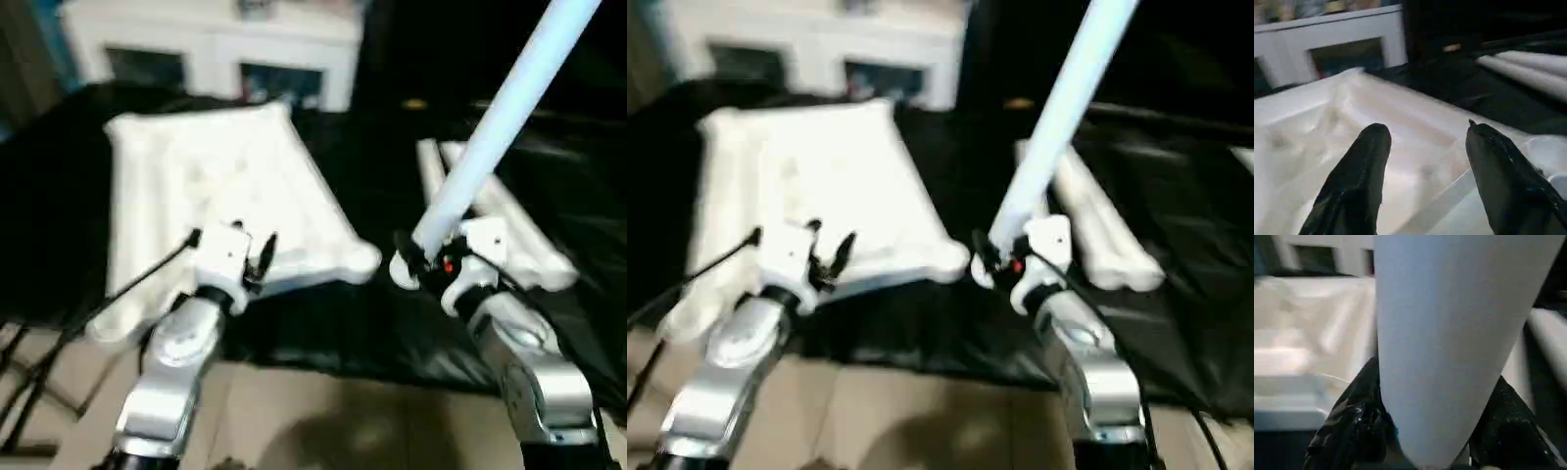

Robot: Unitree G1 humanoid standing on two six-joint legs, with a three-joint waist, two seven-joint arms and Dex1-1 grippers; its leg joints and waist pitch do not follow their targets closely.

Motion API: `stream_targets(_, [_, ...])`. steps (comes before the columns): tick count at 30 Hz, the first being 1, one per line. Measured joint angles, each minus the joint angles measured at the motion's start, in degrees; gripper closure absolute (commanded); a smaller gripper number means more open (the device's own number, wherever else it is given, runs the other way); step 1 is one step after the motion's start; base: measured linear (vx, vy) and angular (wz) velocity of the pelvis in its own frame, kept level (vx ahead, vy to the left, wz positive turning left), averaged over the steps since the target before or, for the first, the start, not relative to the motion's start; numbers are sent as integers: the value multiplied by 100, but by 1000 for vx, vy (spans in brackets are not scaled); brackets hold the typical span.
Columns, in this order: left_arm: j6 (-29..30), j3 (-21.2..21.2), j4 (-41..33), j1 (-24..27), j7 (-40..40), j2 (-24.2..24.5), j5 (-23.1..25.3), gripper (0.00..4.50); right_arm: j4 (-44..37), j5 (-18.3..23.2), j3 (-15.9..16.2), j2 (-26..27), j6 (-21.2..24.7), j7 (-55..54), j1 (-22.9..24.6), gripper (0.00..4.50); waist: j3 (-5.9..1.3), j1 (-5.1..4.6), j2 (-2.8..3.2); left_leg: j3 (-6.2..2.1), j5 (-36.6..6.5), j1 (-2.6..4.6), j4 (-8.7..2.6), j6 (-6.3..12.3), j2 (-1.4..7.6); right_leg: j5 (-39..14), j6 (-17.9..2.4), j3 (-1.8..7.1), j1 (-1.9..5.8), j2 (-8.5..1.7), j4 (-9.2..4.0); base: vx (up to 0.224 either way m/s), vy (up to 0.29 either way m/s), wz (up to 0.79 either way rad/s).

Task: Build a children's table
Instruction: Move to table

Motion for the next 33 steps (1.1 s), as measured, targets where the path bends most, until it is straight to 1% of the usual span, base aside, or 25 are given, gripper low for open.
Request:
stream_targets(1, [0, -32, 0, 2, -15, 2, -3, 166, 0, -1, -29, -38, 0, 1, 24, 260, -13, -53, -9, -37, -6, -5, -9, -3, 2, 7, 10, -34, 15, -1, -60, 75, 51, -37])
stream_targets(2, [0, -118, -6, 2, -51, -37, -7, 166, 0, -5, -38, -68, 1, 6, 58, 260, -19, -85, -5, -79, -9, -6, -14, 4, -5, 25, 28, -65, 33, 0, -129, 78, 44, -30])
stream_targets(3, [0, -157, -6, 7, -78, -33, -10, 166, 0, -5, -43, -68, 2, 6, 68, 260, -23, -106, -4, -89, -31, -6, -14, 13, -3, 41, 29, -87, 46, -2, -170, 98, 34, -15])
stream_targets(4, [0, -166, -8, 14, -100, -20, -13, 166, -2, -5, -36, -65, 2, 9, 67, 260, -30, -112, -14, -83, -57, -8, -15, 16, -8, 57, 27, -90, 49, -10, -184, 98, 34, -15])
stream_targets(5, [0, -154, -8, 43, -115, 9, -14, 166, -2, -5, 6, -49, 4, 23, 66, 260, -39, -106, -28, -80, -95, 4, -15, 33, -30, 93, 2, -84, 54, -28, -180, 123, 14, 4])
stream_targets(7, [0, -118, -8, 100, -115, 25, -14, 166, -2, -6, 83, -39, 4, 38, 60, 260, -56, -78, -24, -79, -140, 40, -20, 77, -50, 49, -38, -84, 57, -47, -155, 165, 1, 10])
stream_targets(9, [0, -104, -8, 111, -116, 44, -14, 166, -2, -6, 127, -31, 7, 52, 33, 260, -64, -21, -13, -98, -186, 25, -29, 113, -68, -18, -65, -109, 59, -56, -142, 157, -2, 9])
stream_targets(11, [-6, -91, -9, 115, -133, 47, -19, 166, -2, -5, 139, -37, 42, 84, 31, 260, -74, -18, -29, -113, -247, 10, -9, 217, -104, -116, -60, -106, 61, -79, -97, 135, 0, 9])
stream_targets(13, [-41, -83, -47, 146, -233, 83, -69, 166, -2, 0, 143, -59, 91, 113, 31, 260, -81, -22, -39, -144, -316, -20, 64, 334, -133, -178, -11, -50, 54, -83, -21, 114, 3, 12])
stream_targets(14, [-45, -114, -92, 158, -316, 110, -118, 166, -2, 9, 149, -60, 108, 147, 31, 260, -92, -48, -59, -172, -321, -37, 107, 341, -155, -231, -15, 28, -6, -79, 109, 102, -1, 13])
stream_targets(15, [-45, -139, -132, 164, -417, 162, -143, 166, -3, 19, 162, -59, 128, 168, 31, 260, -98, -61, -68, -212, -323, -58, 148, 343, -167, -249, -21, 70, -76, -80, 217, 59, -20, 4])
stream_targets(16, [-44, -174, -177, 198, -579, 259, -204, 166, -5, 50, 209, -59, 180, 203, 25, 260, -116, -59, -97, -265, -322, -70, 162, 340, -199, -250, -22, 161, -180, -77, 343, 59, -20, 4])
stream_targets(17, [-38, -221, -216, 243, -825, 412, -313, 166, -14, 106, 249, -62, 250, 287, 26, 260, -133, -55, -124, -306, -306, -106, 227, 315, -237, -280, 15, 255, -229, -65, 435, 0, 0, 0])
stream_targets(18, [-11, -242, -234, 248, -1062, 527, -408, 166, -26, 132, 257, -85, 304, 348, 25, 260, -141, -37, -141, -305, -301, -178, 274, 308, -251, -361, 111, 384, -217, -29, 405, 0, 0, 0])
stream_targets(19, [2, -303, -241, 250, -1243, 596, -471, 166, -24, 162, 259, -118, 345, 403, 28, 260, -132, -29, -145, -290, -305, -229, 296, 298, -250, -388, 134, 452, -237, 18, 414, 0, 0, 0])
stream_targets(20, [19, -409, -239, 271, -1443, 664, -517, 166, -15, 215, 271, -141, 406, 456, 41, 260, -126, -22, -135, -285, -310, -218, 249, 133, -207, -376, 129, 463, -235, 63, 423, -70, -30, 9])
stream_targets(21, [21, -453, -239, 271, -1543, 697, -537, 166, -17, 245, 284, -147, 428, 504, 35, 260, -123, -4, -128, -294, -287, -200, 212, -97, -146, -360, 119, 459, -234, 95, 427, -93, -49, 9])
stream_targets(22, [22, -482, -218, 265, -1709, 793, -570, 166, -16, 291, 330, -149, 461, 577, 19, 260, -119, 20, -136, -291, -264, -188, 207, -148, -108, -331, 103, 445, -223, 109, 420, -93, -49, 9])
stream_targets(23, [49, -551, -119, 185, -2017, 1079, -592, 166, -14, 365, 400, -148, 500, 700, -48, 260, -114, 31, -134, -291, -248, -172, 198, -175, -86, -292, 87, 427, -213, 116, 415, -106, -45, 1])
stream_targets(24, [87, -562, -25, 97, -2202, 1246, -592, 166, -13, 412, 434, -149, 511, 773, -120, 260, -107, 30, -129, -290, -231, -137, 184, -210, -78, -263, 78, 420, -212, 113, 411, -112, -33, 0])
stream_targets(25, [133, -565, 61, 3, -2352, 1363, -590, 166, -8, 459, 438, -152, 513, 833, -185, 260, -96, 26, -122, -275, -203, -118, 161, -212, -69, -241, 69, 423, -202, 104, 404, -112, -33, 0])
stream_targets(26, [182, -577, 167, -109, -2539, 1465, -584, 166, 14, 487, 437, -164, 511, 900, -251, 260, -82, 41, -106, -260, -173, -96, 147, -204, -67, -230, 29, 422, -179, 94, 389, -119, -16, 3])
stream_targets(28, [223, -614, 333, -267, -2780, 1612, -574, 166, 98, 499, 437, -175, 509, 977, -360, 260, -57, 61, -71, -242, -133, -72, 136, -185, -55, -173, 23, 417, -147, 90, 359, -131, 7, 4])
stream_targets(30, [239, -695, 658, -503, -3019, 1791, -528, 166, 241, 505, 435, -200, 508, 1096, -462, 261, -43, 77, -55, -211, -109, -69, 136, -167, -40, -129, 26, 417, -141, 84, 346, -111, 11, 2])
stream_targets(33, [208, -697, 1246, -896, -3204, 1826, -453, 166, 494, 512, 434, -258, 510, 1210, -589, 261, -36, 95, -50, -182, -52, -96, 136, -158, -26, -58, 28, 418, -160, 77, 330, -80, 11, 1])
